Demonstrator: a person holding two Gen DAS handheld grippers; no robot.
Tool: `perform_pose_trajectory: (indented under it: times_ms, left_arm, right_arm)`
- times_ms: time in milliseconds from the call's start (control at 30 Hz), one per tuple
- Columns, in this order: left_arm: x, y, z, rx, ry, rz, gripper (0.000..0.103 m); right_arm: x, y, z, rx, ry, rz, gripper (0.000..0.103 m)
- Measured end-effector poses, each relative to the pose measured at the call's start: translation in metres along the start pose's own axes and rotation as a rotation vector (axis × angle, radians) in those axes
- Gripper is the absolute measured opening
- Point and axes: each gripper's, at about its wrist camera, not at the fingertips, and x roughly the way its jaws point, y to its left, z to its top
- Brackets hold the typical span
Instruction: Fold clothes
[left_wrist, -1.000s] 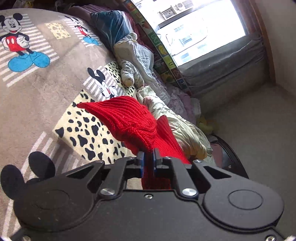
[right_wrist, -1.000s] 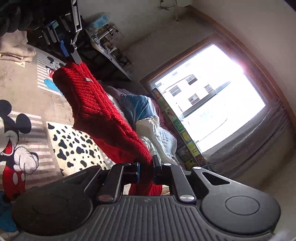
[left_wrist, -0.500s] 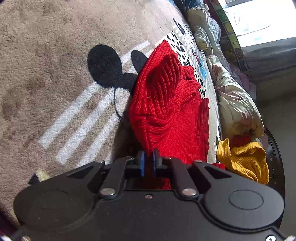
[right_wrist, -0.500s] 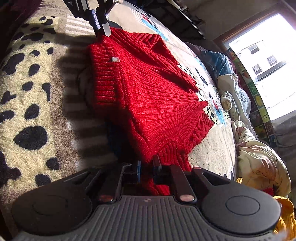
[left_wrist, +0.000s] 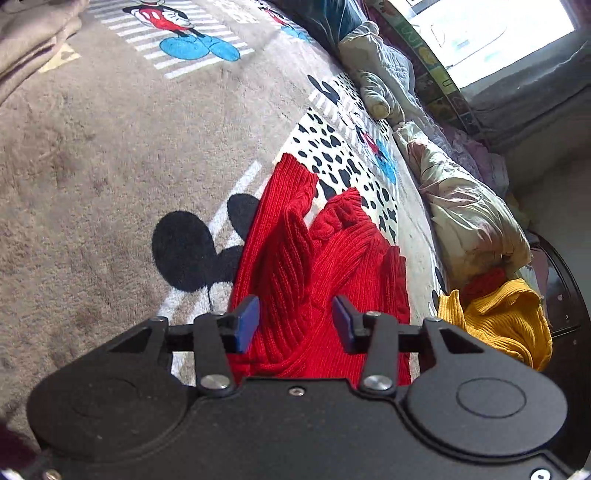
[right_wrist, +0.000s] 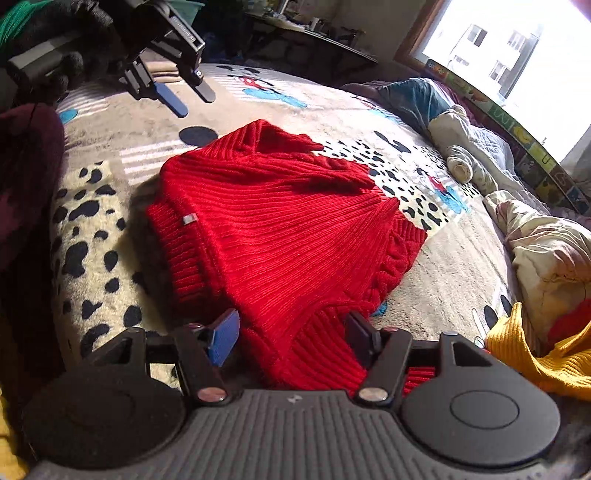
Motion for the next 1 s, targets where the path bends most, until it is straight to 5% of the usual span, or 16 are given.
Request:
perform_pose_trajectory:
  times_ms: [167,533,633,733,1000]
  left_arm:
    - [0.059,0.005,0.052,0.111,0.012,0.121,0.041]
    - [0.147,0.015,0.082,0.142,0.097,0.119,0.039]
    - [0.151,0.013,0.079,0.143,0.093,0.098,0.030]
    - [0.144,0.014,0.071,0.119,0.094,0.077,0.008]
    - [0.091,0.009,0.065,0.091,-0.019,0.028,0.006]
  right_arm:
    - [0.046,-0.064,0.020,0.237,-0.051,-0.034,0.063]
    - [0.102,-0.097,0.005,0.514,-0.055,-0.038,0.063]
    - [0.092,-0.104,-0.014,0.663,-0.090,-0.028,0.063]
    - [0.083,-0.103,-0.029,0.746,-0.089,-0.018,0.063]
    - [0.037,-0.101,-0.057,0.808,-0.138,-0.066,0.063]
